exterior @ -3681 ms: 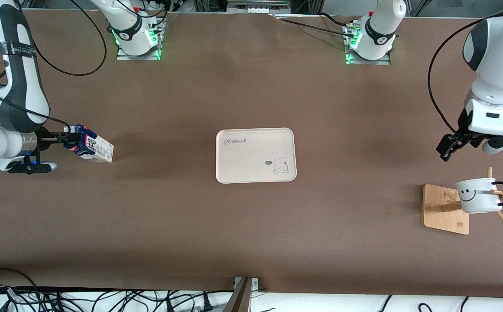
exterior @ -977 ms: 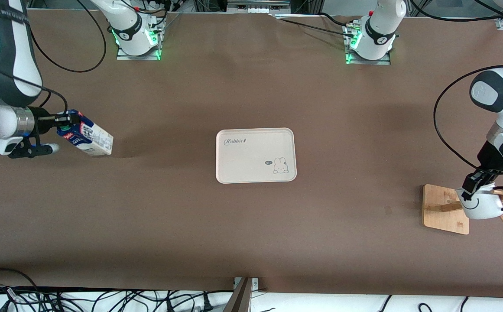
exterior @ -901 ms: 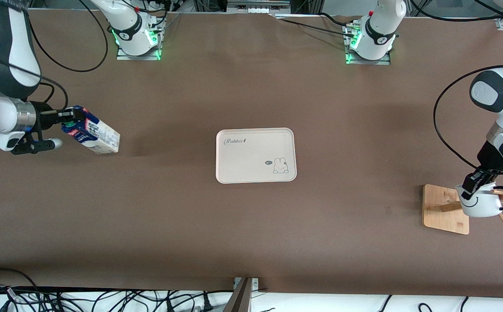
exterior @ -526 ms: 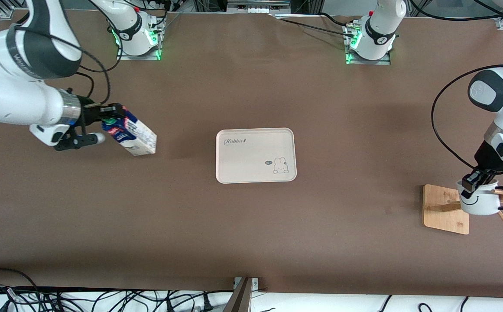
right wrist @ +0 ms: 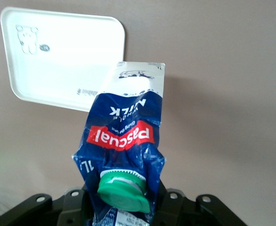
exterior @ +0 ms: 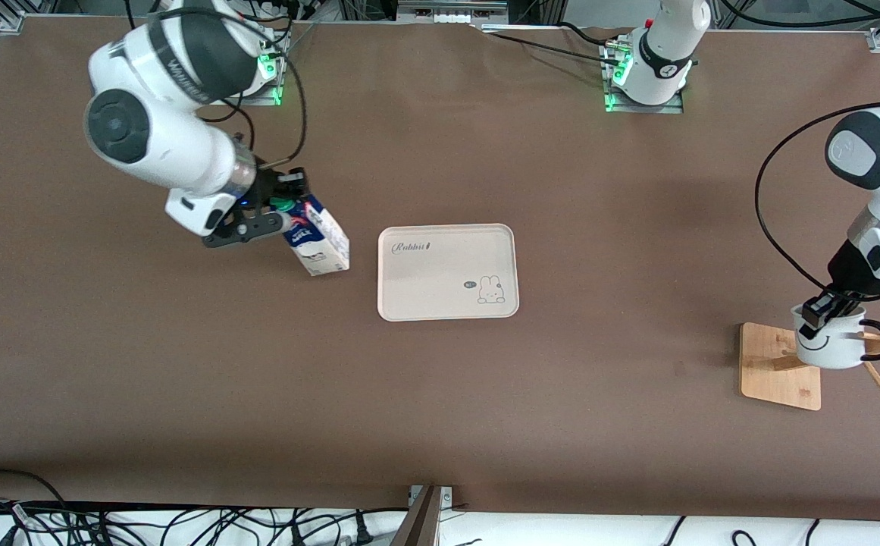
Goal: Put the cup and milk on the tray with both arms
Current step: 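Carry the milk carton onto the tray while the left gripper lifts the mug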
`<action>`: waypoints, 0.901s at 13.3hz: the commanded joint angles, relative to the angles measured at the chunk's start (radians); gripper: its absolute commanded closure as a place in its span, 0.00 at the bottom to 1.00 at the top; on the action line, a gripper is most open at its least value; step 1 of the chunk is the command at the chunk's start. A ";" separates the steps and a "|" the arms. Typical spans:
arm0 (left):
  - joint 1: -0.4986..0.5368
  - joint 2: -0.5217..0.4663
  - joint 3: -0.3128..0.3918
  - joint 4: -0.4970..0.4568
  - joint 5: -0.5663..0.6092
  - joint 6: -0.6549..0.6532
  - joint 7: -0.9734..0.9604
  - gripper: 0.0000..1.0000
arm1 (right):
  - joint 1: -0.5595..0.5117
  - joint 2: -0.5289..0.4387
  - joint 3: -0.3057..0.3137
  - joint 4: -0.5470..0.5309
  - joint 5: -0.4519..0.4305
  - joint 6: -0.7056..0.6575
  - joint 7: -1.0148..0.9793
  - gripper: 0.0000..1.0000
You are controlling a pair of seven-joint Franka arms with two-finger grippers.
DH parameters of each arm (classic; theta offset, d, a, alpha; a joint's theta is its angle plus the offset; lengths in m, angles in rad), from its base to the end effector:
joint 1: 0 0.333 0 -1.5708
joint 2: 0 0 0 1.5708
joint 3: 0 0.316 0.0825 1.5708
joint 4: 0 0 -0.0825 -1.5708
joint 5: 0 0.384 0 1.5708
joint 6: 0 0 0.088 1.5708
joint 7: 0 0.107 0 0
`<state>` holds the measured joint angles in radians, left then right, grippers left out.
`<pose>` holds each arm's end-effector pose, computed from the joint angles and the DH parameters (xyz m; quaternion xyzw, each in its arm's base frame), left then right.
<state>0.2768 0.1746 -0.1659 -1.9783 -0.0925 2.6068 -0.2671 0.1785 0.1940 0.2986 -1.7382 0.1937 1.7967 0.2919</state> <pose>0.6234 0.0758 0.4314 0.9480 0.2199 0.2212 0.0631 0.5325 0.2821 0.4579 -0.9886 -0.0633 0.1044 0.0883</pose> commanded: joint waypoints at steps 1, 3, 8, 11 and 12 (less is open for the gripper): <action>0.005 -0.036 -0.018 0.027 -0.015 -0.120 0.029 1.00 | 0.061 0.038 -0.006 0.006 0.007 0.071 0.157 0.54; 0.004 -0.035 -0.020 0.099 -0.013 -0.268 0.029 1.00 | 0.116 0.057 -0.006 0.006 0.007 0.125 0.254 0.54; -0.001 -0.032 -0.047 0.283 -0.013 -0.643 0.029 1.00 | 0.262 0.177 -0.006 0.032 -0.055 0.331 0.379 0.54; -0.050 -0.027 -0.047 0.349 -0.015 -0.807 0.028 1.00 | 0.283 0.216 -0.006 0.055 -0.145 0.322 0.316 0.54; -0.073 -0.027 -0.047 0.366 -0.015 -0.850 0.028 1.00 | 0.283 0.217 -0.006 0.054 -0.146 0.320 0.308 0.54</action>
<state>0.2389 0.1386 -0.2142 -1.6649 -0.0925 1.8400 -0.2554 0.4551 0.3978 0.3006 -1.7148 0.0617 2.1300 0.6322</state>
